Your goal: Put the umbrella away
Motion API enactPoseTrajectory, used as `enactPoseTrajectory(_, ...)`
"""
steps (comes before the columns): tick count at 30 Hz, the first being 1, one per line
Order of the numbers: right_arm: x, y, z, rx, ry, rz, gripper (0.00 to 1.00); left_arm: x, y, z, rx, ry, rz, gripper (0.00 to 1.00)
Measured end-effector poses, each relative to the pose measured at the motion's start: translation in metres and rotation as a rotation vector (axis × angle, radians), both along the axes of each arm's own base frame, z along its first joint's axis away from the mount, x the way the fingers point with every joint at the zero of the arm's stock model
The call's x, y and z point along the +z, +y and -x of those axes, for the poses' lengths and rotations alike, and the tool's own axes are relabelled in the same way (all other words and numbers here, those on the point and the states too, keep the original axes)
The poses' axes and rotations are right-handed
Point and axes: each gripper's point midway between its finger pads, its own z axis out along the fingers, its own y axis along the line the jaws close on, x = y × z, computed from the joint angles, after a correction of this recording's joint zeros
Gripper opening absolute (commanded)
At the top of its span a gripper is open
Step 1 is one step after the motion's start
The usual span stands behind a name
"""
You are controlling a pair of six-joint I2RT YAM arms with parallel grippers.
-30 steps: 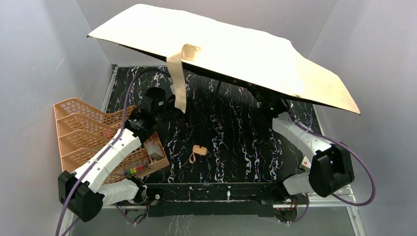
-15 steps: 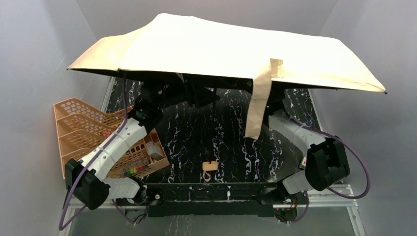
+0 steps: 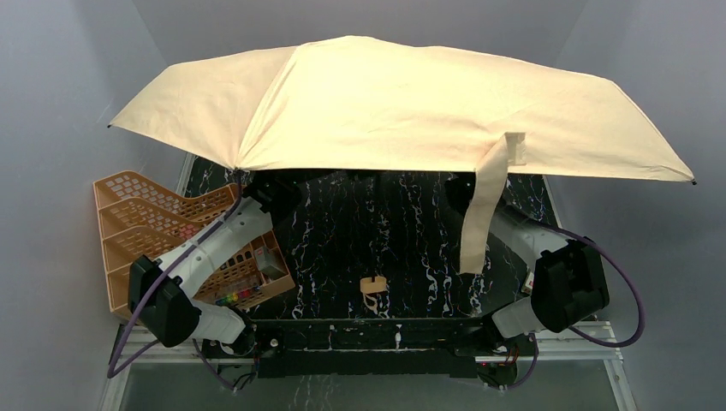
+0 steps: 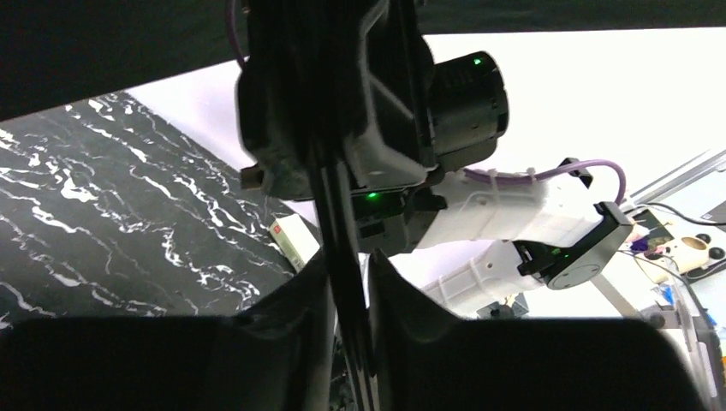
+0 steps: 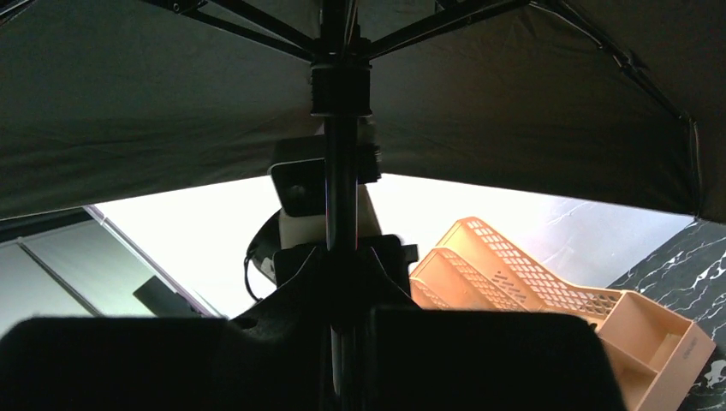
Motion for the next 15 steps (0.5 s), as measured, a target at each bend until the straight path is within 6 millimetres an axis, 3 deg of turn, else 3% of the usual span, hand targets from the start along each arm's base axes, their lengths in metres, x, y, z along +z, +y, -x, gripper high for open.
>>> enactPoseTrajectory(2, -0.001, -0.002, -0.001, -0.006, -0.001, -0.004, 0.0, 0.004, -0.004, 0.003, -0.013, -0.003, 0.012, 0.0)
enactPoseTrajectory(5, 0.001, -0.004, 0.001, -0.023, -0.037, -0.005, 0.0, 0.002, -0.004, 0.003, -0.009, 0.018, 0.008, 0.0)
enactPoseTrajectory(6, 0.001, -0.005, 0.002, -0.03, -0.045, -0.002, 0.05, 0.002, -0.004, 0.003, -0.009, 0.012, 0.005, 0.0)
enactPoseTrajectory(10, -0.006, -0.008, 0.002, -0.062, -0.046, 0.043, 0.46, -0.005, -0.005, 0.004, 0.011, 0.013, -0.03, 0.0)
enactPoseTrajectory(15, -0.012, -0.018, 0.003, -0.16, -0.027, 0.106, 0.63, -0.019, 0.002, -0.009, 0.092, 0.021, -0.128, 0.0)
